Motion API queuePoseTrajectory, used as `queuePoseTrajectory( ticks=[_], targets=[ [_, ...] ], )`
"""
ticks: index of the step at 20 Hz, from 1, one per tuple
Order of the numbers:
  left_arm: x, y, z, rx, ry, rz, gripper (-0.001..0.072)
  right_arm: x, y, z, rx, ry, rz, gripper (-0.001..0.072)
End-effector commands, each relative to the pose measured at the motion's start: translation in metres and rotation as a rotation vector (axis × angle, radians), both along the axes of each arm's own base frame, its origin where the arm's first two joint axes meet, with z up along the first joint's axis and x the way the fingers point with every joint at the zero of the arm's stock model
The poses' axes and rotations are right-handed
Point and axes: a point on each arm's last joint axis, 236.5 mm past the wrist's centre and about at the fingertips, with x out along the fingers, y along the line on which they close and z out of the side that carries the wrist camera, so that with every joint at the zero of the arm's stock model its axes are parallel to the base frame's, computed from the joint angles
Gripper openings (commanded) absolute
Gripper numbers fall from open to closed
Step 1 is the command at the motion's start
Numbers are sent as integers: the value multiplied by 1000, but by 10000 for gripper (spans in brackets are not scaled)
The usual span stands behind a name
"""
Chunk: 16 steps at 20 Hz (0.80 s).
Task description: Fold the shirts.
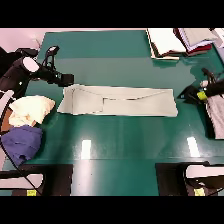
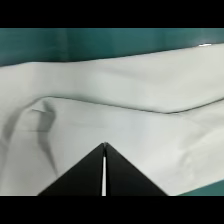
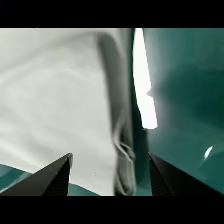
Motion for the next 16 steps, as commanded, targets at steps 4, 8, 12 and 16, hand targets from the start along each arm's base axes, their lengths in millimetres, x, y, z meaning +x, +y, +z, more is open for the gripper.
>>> queuePoseTrajectory(
  ticks=[4, 8, 12, 16],
  targets=[
    [-15, -63, -9, -104, 57, -82, 29, -6, 31, -41, 223, 24, -57, 483],
    [-24, -121, -37, -105, 78, -147, 28, 16, 79, -48, 217, -2, 64, 178],
    [-23, -174, -60, -101, 57, -215, 28, 46, 91, 16, 164, -164, 159, 14],
    [-14, -216, -73, -115, 67, -257, 28, 60, 116, 112, 127, -325, 241, 14]
  ],
)
